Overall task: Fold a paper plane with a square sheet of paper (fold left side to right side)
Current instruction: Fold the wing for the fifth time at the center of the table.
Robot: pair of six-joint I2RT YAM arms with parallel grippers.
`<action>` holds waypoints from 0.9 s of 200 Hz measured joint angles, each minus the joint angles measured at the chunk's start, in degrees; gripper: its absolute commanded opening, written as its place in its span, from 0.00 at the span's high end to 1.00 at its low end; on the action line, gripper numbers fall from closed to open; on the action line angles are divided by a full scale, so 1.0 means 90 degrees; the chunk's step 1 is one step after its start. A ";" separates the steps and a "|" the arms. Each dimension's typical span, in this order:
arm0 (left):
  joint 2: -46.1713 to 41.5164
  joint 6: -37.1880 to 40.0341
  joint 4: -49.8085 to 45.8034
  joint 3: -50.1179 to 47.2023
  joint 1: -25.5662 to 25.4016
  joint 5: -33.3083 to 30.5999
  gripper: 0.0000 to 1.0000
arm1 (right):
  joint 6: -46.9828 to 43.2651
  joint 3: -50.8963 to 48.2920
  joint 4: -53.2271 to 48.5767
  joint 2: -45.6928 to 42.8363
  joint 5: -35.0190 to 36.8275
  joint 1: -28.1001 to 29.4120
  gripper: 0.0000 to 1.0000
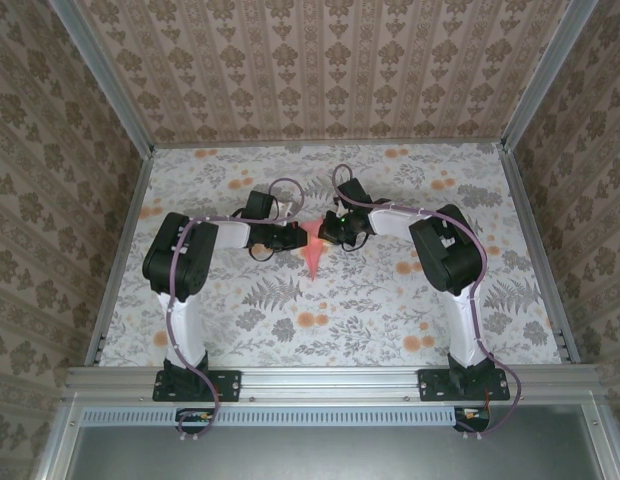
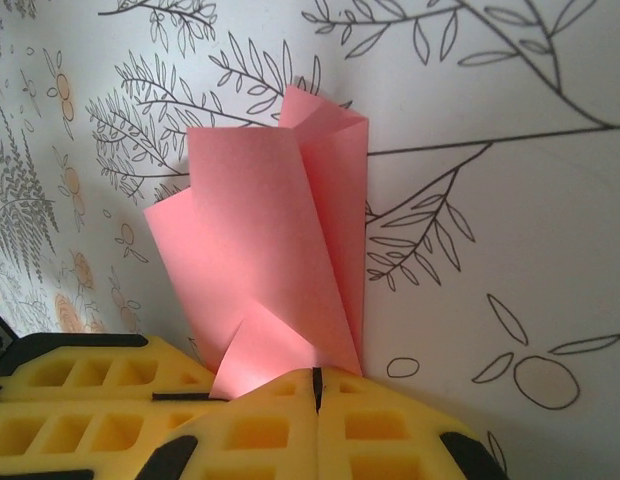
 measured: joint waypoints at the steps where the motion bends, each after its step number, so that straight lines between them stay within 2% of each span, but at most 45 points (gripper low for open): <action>1: -0.0007 0.0005 -0.0010 0.0000 -0.0002 -0.0007 0.83 | 0.0000 0.0000 -0.0002 0.0000 0.0002 0.0000 0.98; 19: -0.0194 0.0083 -0.0355 0.0005 -0.0005 -0.0136 0.73 | 0.0000 0.0000 -0.0007 0.0000 0.0002 0.0000 0.98; 37: -0.0500 0.0172 -0.0724 0.0012 0.0024 -0.0313 0.70 | -0.0002 0.0000 -0.0010 0.0000 0.0005 0.0000 0.98; 66: -0.1134 0.0197 -0.1134 0.0012 0.0024 -0.0379 0.72 | 0.0000 0.0002 -0.0012 0.0000 0.0005 0.0000 0.98; 100: -0.1717 -0.0102 -0.1129 -0.0121 -0.0153 -0.0027 0.74 | 0.0000 0.0007 -0.0012 0.0000 0.0002 0.0000 0.98; 144: -0.1591 -0.0852 -0.0852 -0.0410 -0.0772 0.0311 0.73 | 0.0000 0.0036 -0.0056 0.0012 0.0002 0.0000 0.98; 180: -0.1234 -0.1066 -0.0787 -0.0415 -0.0906 0.0306 0.73 | -0.0002 0.0080 -0.0117 0.0027 -0.0002 0.0000 0.98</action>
